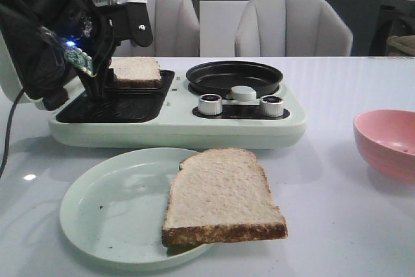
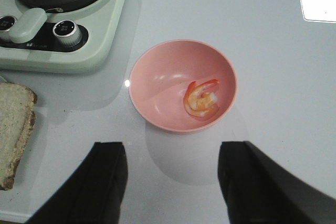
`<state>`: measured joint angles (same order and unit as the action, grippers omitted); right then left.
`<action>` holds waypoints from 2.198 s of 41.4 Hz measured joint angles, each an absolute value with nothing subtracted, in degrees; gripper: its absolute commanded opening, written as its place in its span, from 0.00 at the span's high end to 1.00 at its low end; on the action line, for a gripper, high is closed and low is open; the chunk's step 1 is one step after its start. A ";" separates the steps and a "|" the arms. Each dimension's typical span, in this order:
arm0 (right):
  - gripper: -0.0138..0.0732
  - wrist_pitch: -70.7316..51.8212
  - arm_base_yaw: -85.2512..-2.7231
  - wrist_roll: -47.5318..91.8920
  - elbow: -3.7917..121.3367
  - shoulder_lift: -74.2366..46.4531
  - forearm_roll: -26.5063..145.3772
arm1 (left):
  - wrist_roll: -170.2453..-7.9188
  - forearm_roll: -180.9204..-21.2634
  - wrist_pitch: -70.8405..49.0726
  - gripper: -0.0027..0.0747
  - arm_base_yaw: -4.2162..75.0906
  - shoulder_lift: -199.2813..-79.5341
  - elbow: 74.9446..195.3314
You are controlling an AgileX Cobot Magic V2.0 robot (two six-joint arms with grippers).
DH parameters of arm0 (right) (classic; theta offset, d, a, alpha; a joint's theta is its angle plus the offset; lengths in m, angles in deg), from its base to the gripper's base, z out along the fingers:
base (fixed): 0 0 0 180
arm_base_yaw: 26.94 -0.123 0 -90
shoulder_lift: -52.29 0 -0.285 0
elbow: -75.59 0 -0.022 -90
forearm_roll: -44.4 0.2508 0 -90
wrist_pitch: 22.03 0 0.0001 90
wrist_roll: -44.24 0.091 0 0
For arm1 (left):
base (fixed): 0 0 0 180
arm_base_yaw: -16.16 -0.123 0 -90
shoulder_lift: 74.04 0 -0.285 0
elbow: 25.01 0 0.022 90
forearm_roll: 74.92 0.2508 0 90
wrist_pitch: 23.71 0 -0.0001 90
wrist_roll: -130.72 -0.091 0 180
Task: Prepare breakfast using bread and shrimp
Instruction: 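Lift the bread slice and lower it into the farther press plate, then open the left gripper and withdraw it from the press, then reach the right gripper to the remaining bread slice and grasp it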
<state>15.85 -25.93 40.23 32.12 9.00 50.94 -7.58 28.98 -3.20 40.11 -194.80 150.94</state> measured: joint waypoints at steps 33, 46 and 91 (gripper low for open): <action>0.27 15.85 -25.93 40.30 32.12 9.00 50.94 | -26.61 -43.42 24.84 0.40 63.38 -160.04 142.96; 0.27 15.85 -25.93 40.30 32.12 9.00 50.94 | -26.81 -52.73 25.57 0.40 69.43 -139.21 133.51; 0.27 14.05 -40.00 10.94 36.91 -40.22 102.48 | -26.89 -59.91 24.87 0.40 71.47 -121.26 125.48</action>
